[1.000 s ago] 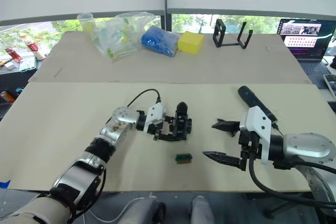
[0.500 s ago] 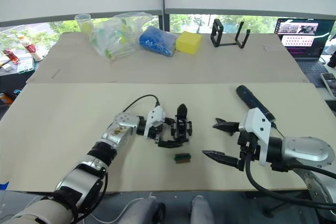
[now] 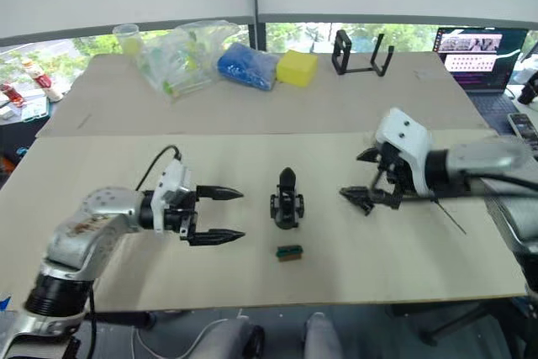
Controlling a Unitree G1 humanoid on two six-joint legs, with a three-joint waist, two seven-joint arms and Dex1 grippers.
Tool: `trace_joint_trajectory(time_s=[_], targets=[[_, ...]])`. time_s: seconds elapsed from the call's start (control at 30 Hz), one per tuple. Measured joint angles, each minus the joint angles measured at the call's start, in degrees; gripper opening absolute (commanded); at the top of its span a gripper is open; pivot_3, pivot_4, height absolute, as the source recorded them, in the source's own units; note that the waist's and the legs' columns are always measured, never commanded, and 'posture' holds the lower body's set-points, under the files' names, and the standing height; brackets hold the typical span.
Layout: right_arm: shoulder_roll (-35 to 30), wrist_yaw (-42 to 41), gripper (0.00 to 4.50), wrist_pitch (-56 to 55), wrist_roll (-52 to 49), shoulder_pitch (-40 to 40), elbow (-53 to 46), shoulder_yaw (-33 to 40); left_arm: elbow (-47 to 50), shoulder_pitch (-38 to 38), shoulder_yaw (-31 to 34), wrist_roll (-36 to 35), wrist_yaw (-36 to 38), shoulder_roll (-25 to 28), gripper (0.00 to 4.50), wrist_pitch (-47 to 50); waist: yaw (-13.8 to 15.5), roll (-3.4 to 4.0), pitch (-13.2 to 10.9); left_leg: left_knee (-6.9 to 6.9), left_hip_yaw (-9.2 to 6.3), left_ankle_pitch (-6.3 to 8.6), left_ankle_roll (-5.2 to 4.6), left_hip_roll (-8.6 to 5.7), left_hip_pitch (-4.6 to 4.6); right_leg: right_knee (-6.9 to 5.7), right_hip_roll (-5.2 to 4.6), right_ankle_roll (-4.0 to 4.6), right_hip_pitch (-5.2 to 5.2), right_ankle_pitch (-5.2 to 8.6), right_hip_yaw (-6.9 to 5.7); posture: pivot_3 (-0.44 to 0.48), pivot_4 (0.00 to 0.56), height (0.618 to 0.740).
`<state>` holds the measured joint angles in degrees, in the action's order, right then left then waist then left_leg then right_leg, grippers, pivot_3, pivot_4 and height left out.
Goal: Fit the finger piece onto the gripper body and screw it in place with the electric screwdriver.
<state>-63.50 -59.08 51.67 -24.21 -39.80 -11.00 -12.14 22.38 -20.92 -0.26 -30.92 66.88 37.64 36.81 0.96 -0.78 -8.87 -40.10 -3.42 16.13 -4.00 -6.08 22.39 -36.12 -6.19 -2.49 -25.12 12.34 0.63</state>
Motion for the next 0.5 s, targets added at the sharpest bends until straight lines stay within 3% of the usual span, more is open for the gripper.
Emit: trace_joint_trajectory(time_s=[0.13, 0.23, 0.5], targets=[[4.4, -2.4, 4.50, 9.6, 6.2, -12.2, 11.6, -12.7, 4.6, -3.7, 2.1, -3.9, -3.1, 2.9, 4.49, 4.6, -0.5, 0.00, 0.0, 0.02, 0.10, 0.00, 0.00, 0.00, 0.05, -0.01, 0.00, 0.01, -0.11, 0.00, 0.02, 0.000, 0.150, 0.737], [7.6, -4.0, 4.50, 10.8, 11.3, -18.5, 19.9, -19.1, 6.8, -5.6, 3.8, -8.3, -5.1, 3.5, 4.49, 7.8, -0.7, 0.00, 0.0, 0.07, 0.16, -0.01, 0.01, 0.01, 0.05, -0.02, 0.01, 0.01, -0.18, 0.00, 0.04, 0.000, 0.150, 0.737], [9.2, -11.5, 4.50, 7.6, 19.1, -21.0, 28.0, -27.7, 8.4, -6.4, 5.0, -12.1, -8.3, 5.4, 4.49, 9.7, -0.5, 0.02, 0.0, 0.08, 0.17, -0.01, 0.01, -0.02, 0.06, 0.01, 0.03, 0.01, -0.20, -0.01, 0.01, 0.000, 0.150, 0.737]])
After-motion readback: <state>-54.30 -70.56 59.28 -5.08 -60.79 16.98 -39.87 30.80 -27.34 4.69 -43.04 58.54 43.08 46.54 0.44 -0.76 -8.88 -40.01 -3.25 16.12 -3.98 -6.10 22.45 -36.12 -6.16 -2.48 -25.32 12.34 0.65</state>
